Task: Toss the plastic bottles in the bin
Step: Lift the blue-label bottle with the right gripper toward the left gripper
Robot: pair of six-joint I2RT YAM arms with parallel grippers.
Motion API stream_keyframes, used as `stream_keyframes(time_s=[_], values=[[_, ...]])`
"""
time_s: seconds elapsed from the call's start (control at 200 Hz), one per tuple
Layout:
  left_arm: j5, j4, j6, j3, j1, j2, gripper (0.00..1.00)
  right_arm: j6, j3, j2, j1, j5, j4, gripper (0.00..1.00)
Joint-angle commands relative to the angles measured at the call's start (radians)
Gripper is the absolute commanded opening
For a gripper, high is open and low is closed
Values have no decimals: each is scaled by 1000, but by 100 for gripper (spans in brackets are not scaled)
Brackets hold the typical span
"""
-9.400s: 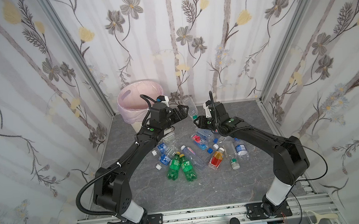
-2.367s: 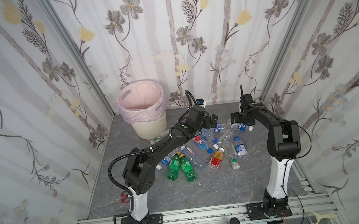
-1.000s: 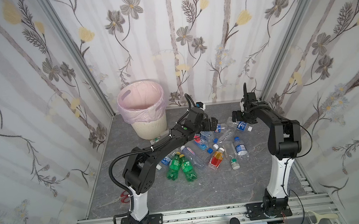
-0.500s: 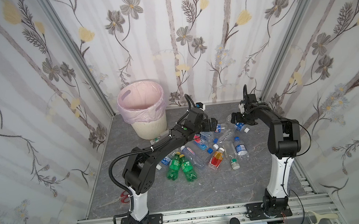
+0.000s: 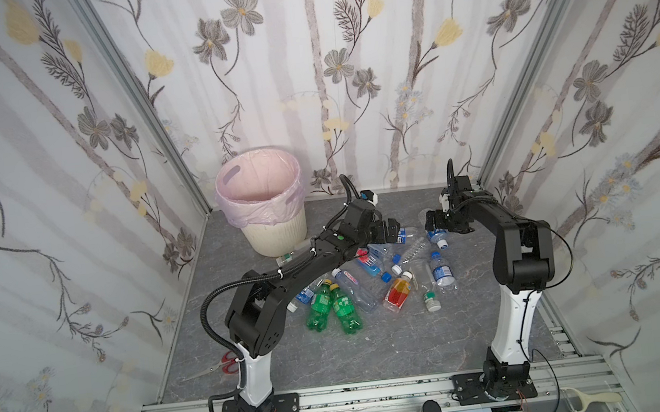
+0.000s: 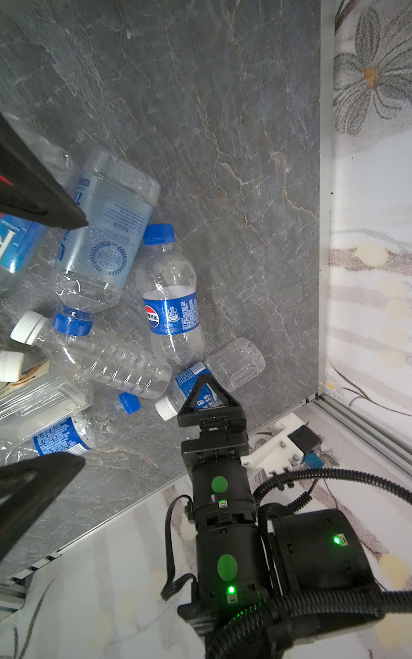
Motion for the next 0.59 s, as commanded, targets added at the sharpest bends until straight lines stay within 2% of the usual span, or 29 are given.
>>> stream_keyframes(time_s=[0.0,0.435,0.589], values=[[-8,23,-11,0,3,-6,100,11,18,18,7,7,38,96],[2,23,-20,22,7,8,100,4,43,63,48,35,11,81],[6,23,-30,22,11,9,100,2,43,70,48,43,3,69]])
